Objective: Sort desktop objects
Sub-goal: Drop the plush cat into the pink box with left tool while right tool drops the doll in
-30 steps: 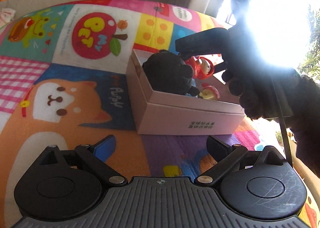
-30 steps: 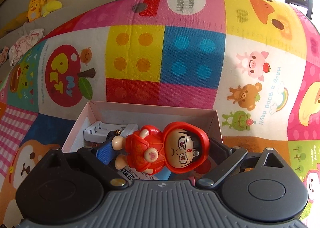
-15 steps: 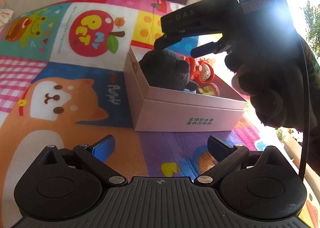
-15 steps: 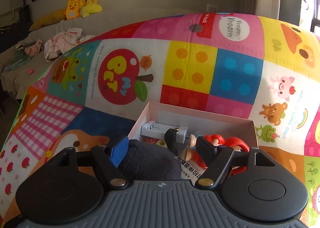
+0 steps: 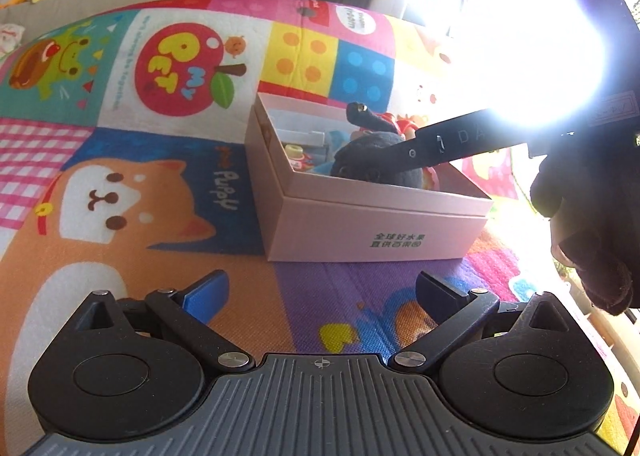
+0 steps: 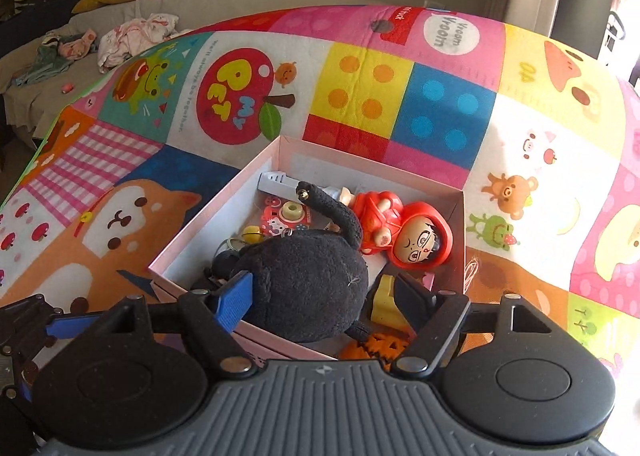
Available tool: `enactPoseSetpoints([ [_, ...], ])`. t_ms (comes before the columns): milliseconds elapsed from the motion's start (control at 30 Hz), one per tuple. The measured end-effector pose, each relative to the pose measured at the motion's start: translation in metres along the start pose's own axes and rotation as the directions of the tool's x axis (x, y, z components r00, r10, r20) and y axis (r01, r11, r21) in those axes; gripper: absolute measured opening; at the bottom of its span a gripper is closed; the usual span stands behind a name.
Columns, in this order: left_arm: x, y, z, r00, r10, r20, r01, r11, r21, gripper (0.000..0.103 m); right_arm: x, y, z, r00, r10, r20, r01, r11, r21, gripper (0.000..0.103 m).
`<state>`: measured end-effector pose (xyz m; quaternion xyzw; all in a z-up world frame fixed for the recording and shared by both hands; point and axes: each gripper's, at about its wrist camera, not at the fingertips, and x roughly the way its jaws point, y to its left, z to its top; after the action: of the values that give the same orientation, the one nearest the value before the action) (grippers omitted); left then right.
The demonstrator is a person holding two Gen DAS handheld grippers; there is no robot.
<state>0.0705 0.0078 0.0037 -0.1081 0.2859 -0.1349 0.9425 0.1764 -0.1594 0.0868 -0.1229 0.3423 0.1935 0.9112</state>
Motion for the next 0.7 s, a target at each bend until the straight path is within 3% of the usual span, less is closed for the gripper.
enactPoseSetpoints([
  [133, 0.0, 0.002, 0.001, 1.0, -0.003, -0.005, 0.003, 1.0, -0.009, 0.102, -0.011, -0.019, 0.007, 0.999, -0.004, 0.052, 0.0, 0.997, 0.077, 0.084],
  [267, 0.001, 0.001, 0.001, 1.0, -0.003, -0.006, 0.003, 1.0, -0.006, 0.102, -0.002, -0.054, 0.016, 0.998, 0.014, 0.054, -0.028, 0.966, 0.257, 0.084],
  [333, 0.0, 0.001, 0.001, 1.0, -0.003, -0.005, 0.003, 1.0, -0.003, 0.102, 0.011, -0.066, 0.019, 0.999, 0.031, 0.036, -0.041, 0.943, 0.331, 0.081],
  [400, 0.0, 0.001, 0.001, 1.0, -0.003, -0.006, 0.003, 1.0, -0.004, 0.102, 0.027, -0.073, 0.023, 0.998, 0.066, 0.011, -0.064, 0.917, 0.393, 0.07],
  [567, 0.0, 0.001, 0.001, 1.0, -0.007, -0.008, 0.007, 1.0, -0.007, 0.102, 0.062, -0.076, 0.031, 0.99, 0.138, -0.032, -0.104, 0.86, 0.5, 0.068],
  [700, 0.0, 0.003, 0.001, 1.0, -0.014, -0.011, 0.014, 1.0, -0.015, 0.102, 0.074, -0.075, 0.038, 0.989, 0.147, 0.002, -0.125, 0.836, 0.534, 0.068],
])
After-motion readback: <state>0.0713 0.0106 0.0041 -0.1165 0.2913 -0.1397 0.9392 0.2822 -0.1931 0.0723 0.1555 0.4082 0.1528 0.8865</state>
